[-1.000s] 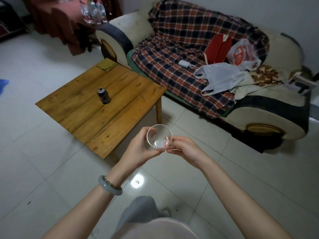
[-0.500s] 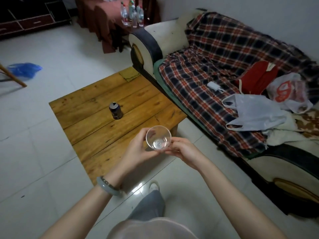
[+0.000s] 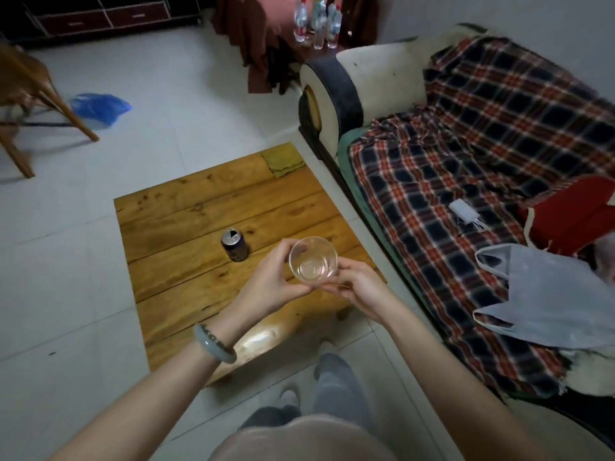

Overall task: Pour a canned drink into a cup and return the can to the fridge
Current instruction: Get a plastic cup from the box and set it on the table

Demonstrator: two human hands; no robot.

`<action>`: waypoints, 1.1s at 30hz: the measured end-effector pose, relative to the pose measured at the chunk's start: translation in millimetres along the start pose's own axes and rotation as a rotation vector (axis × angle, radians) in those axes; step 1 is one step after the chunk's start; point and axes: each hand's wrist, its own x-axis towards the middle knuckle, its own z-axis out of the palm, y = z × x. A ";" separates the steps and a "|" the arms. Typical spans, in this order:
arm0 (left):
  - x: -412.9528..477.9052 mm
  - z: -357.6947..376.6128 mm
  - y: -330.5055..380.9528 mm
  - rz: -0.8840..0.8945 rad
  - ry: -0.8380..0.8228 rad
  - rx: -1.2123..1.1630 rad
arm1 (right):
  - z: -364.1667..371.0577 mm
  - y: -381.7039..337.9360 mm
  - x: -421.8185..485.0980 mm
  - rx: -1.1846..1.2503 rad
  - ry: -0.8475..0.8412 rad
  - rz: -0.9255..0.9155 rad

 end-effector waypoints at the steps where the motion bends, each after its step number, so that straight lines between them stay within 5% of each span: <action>1: 8.7 1.1 -2.8 -0.024 0.023 -0.003 | -4.7 -6.4 12.1 -0.007 -0.015 0.017; 17: 125.3 37.5 -81.2 -0.420 0.551 -0.128 | -40.0 -72.7 220.4 -0.198 -0.307 0.273; 33: 178.9 69.0 -259.7 -0.566 0.582 -0.180 | -35.9 41.9 382.2 -0.515 -0.385 0.038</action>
